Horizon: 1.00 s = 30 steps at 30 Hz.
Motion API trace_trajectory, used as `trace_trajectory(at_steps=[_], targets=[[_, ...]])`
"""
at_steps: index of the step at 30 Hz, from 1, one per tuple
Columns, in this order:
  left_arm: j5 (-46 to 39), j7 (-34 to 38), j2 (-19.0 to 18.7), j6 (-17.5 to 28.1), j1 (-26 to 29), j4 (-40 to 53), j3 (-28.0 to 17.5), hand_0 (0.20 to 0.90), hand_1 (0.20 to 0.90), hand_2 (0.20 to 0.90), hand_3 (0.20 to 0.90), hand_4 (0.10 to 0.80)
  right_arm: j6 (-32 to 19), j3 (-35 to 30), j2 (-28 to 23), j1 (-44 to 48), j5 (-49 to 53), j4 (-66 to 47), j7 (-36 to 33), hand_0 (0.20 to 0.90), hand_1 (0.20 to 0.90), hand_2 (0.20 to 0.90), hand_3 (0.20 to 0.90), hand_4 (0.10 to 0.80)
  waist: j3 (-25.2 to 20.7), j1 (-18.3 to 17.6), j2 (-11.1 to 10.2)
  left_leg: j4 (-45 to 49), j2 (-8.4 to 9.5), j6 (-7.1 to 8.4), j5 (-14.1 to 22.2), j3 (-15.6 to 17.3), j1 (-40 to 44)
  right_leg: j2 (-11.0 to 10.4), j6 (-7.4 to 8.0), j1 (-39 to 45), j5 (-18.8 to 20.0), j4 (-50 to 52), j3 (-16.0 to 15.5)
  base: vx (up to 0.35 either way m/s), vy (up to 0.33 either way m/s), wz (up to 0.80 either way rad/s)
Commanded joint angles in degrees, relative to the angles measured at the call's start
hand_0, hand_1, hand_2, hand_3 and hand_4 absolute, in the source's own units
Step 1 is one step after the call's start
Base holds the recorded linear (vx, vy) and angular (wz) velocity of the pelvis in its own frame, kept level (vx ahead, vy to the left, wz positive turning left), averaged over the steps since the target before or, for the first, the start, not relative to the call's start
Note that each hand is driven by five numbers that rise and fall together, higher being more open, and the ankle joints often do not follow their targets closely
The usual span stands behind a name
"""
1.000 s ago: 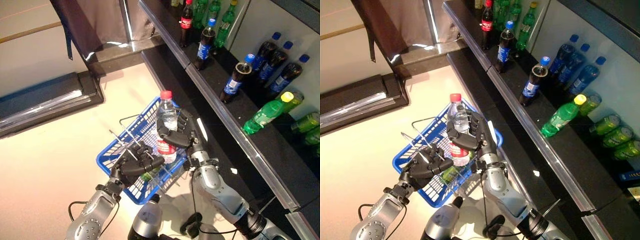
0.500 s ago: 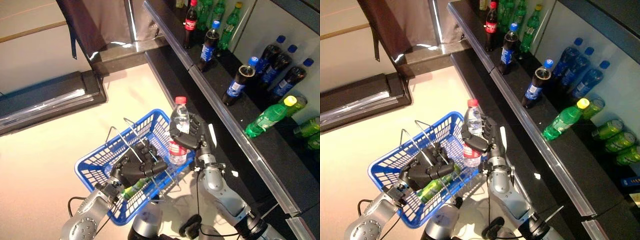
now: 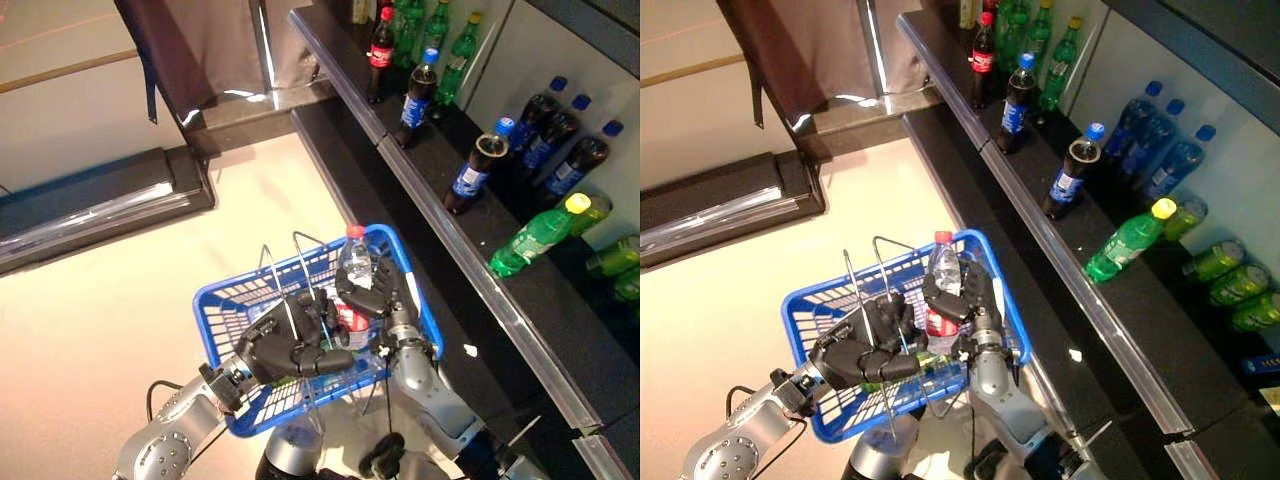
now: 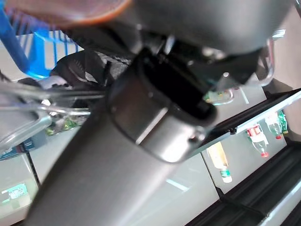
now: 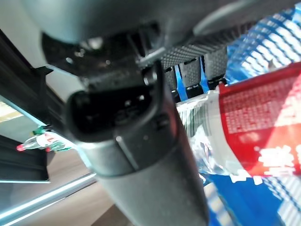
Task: Pick up the drink and place into the basket.
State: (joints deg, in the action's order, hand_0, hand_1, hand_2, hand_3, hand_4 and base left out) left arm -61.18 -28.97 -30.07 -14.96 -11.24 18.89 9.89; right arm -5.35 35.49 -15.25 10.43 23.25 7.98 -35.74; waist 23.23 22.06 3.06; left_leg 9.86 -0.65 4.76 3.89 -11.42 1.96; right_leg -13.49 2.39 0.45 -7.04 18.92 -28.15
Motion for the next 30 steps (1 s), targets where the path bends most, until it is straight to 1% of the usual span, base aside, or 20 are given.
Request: trace_trajectory(at_steps=[1,7,11,17,18,19,21,24,26,28,29,30], targets=[[-9.82,-12.02,4.29,6.93,3.41,17.07,1.11,0.3,0.3,0.3,0.2,0.1,-9.47,2.33,4.37,2.27,-0.06,-0.67,1.54,0.3,0.3,0.3,0.2,0.1,-12.84,1.34,-0.53,4.74,1.74,2.41,-4.66,0.97,-7.67,2.83,2.97,11.33,2.35,-10.18,1.05,0.005,0.003,0.04],[-10.17,-11.53,4.38,6.23,3.63,17.68,1.31,0.3,0.3,0.3,0.2,0.1,-10.53,2.21,6.59,-0.1,5.17,7.66,3.06,0.3,0.3,0.3,0.2,0.1,-12.58,2.11,-0.72,4.73,1.81,2.36,-4.86,0.4,-8.29,2.95,3.09,11.1,2.4,-9.85,0.41,0.009,-0.003,0.06],[-10.54,-11.94,4.44,5.86,3.82,18.07,2.0,0.3,0.3,0.3,0.2,0.1,-11.59,2.56,8.61,-2.38,13.32,11.83,6.23,0.3,0.3,0.3,0.2,0.1,-11.99,2.47,-0.65,4.73,1.84,2.29,-4.91,0.07,-8.77,3.0,3.23,10.78,2.47,-9.75,0.22,0.0,-0.006,0.05],[-10.48,-13.86,4.54,4.24,4.37,18.22,3.25,0.3,0.3,0.3,0.2,0.1,-11.58,3.21,10.7,-2.46,20.24,15.61,11.8,0.3,0.3,0.3,0.2,0.1,-11.1,3.03,-0.58,4.75,1.99,2.18,-4.94,-0.43,-9.09,3.07,3.28,10.31,2.62,-9.49,0.06,0.002,-0.006,0.0],[-10.98,-14.98,4.4,2.53,4.71,18.04,4.0,0.3,0.3,0.3,0.2,0.1,-11.23,3.16,11.38,-1.6,24.35,16.96,13.5,0.3,0.3,0.3,0.2,0.1,-10.86,3.34,-0.66,4.77,1.98,2.16,-4.99,-0.56,-9.01,3.12,3.25,10.22,2.73,-9.28,-0.12,0.017,-0.033,0.02],[-10.99,-15.13,4.51,2.24,4.74,18.03,4.16,0.3,0.3,0.3,0.2,0.1,-11.14,3.1,11.55,-1.48,24.96,17.23,13.78,0.3,0.3,0.3,0.2,0.1,-10.83,3.39,-0.69,4.79,2.0,2.15,-4.99,-0.59,-9.0,3.12,3.26,10.23,2.74,-9.25,-0.13,0.03,-0.042,0.03],[-12.31,-15.24,4.98,-0.44,4.97,18.1,5.01,0.3,0.3,0.3,0.2,0.1,-11.08,2.58,12.43,-0.61,27.93,18.7,14.89,0.3,0.3,0.3,0.2,0.1,-10.69,3.71,-0.87,4.94,2.05,2.08,-4.91,-0.72,-8.97,3.1,3.28,10.27,2.81,-9.15,-0.28,0.028,-0.027,0.06],[-12.62,-15.57,5.43,-1.91,5.28,17.72,6.28,0.3,0.3,0.3,0.2,0.1,-10.67,2.04,13.23,0.45,31.24,19.91,15.57,0.3,0.3,0.3,0.2,0.1,-10.57,3.9,-1.03,5.02,2.05,1.97,-4.91,-0.71,-8.92,3.14,3.26,10.29,2.86,-9.02,-0.32,0.029,-0.019,0.11],[-15.85,-14.21,5.59,-4.56,5.75,17.24,7.33,0.3,0.3,0.3,0.2,0.1,-9.87,0.93,13.85,1.73,37.46,22.42,16.82,0.3,0.3,0.3,0.2,0.1,-10.66,4.15,-1.26,4.93,1.97,1.9,-4.91,-0.86,-8.67,3.21,3.27,10.43,2.93,-8.94,-0.39,0.057,-0.025,0.06],[-16.3,-13.78,5.72,-4.99,5.91,17.21,7.45,0.3,0.3,0.3,0.2,0.1,-9.82,0.62,14.06,1.9,38.69,23.02,17.24,0.3,0.3,0.3,0.2,0.1,-10.65,4.2,-1.31,4.87,1.94,1.85,-4.92,-0.87,-8.55,3.23,3.25,10.49,2.92,-8.91,-0.4,0.048,-0.012,0.03],[-17.33,-12.78,6.12,-5.97,5.98,16.84,8.24,0.3,0.3,0.3,0.2,0.1,-8.75,-0.51,14.95,2.51,45.07,25.62,19.75,0.3,0.3,0.3,0.2,0.1,-10.95,4.39,-1.54,4.8,1.77,1.75,-4.84,-0.9,-8.2,3.3,3.26,10.76,2.93,-8.85,-0.52,0.063,-0.012,0.03],[-17.29,-12.8,6.13,-5.99,5.99,16.8,8.28,0.3,0.3,0.3,0.2,0.1,-8.68,-0.69,15.03,2.65,45.41,25.92,20.03,0.3,0.3,0.3,0.2,0.1,-10.92,4.44,-1.56,4.8,1.75,1.75,-4.82,-0.88,-8.15,3.31,3.25,10.8,2.93,-8.87,-0.52,0.07,-0.014,0.03]])
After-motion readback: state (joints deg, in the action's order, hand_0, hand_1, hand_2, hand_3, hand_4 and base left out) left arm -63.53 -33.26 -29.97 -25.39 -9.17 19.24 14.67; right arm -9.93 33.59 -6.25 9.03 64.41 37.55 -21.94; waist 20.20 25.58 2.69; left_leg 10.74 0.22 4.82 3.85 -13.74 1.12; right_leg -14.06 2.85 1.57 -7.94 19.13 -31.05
